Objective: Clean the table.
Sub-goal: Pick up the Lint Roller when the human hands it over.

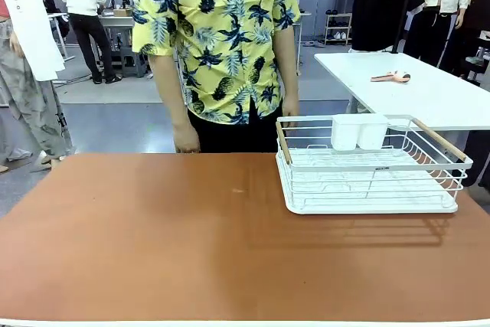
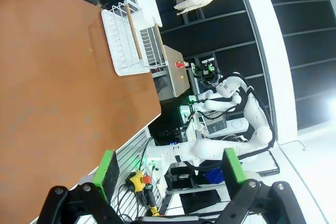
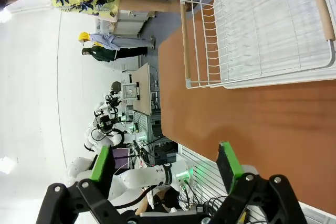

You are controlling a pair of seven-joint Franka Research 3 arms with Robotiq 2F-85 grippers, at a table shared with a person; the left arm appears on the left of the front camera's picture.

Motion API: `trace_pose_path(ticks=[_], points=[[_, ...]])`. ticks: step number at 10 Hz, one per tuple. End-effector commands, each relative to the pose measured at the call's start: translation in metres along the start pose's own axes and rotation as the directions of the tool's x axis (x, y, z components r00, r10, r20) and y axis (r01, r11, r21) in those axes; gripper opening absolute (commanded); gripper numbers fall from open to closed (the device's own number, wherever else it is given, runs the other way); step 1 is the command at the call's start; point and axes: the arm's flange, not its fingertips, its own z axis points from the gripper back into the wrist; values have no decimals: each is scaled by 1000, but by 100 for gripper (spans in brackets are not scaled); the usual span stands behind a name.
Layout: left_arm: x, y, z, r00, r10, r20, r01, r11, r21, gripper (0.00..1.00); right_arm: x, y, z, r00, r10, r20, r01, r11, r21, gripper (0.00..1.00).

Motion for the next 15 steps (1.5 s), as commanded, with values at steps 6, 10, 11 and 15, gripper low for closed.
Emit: trace_pose_path(ticks=[6, 10, 11, 15], points=[[-1, -4, 2, 1000, -3, 1, 3, 1000, -1, 100, 0, 2, 0, 1000, 1, 3, -1, 1000, -5, 100], [-1, -4, 2, 1000, -3, 1, 3, 1000, -1, 100, 0, 2, 0, 1000, 1, 3, -1, 1000, -5, 100], [-1, -4, 2, 1000, -3, 1, 3, 1000, -1, 100, 0, 2, 0, 1000, 1, 3, -1, 1000, -5, 100], [-1, -4, 2, 1000, -3, 1, 3, 1000, -1, 100, 0, 2, 0, 1000, 1, 3, -1, 1000, -5, 100]])
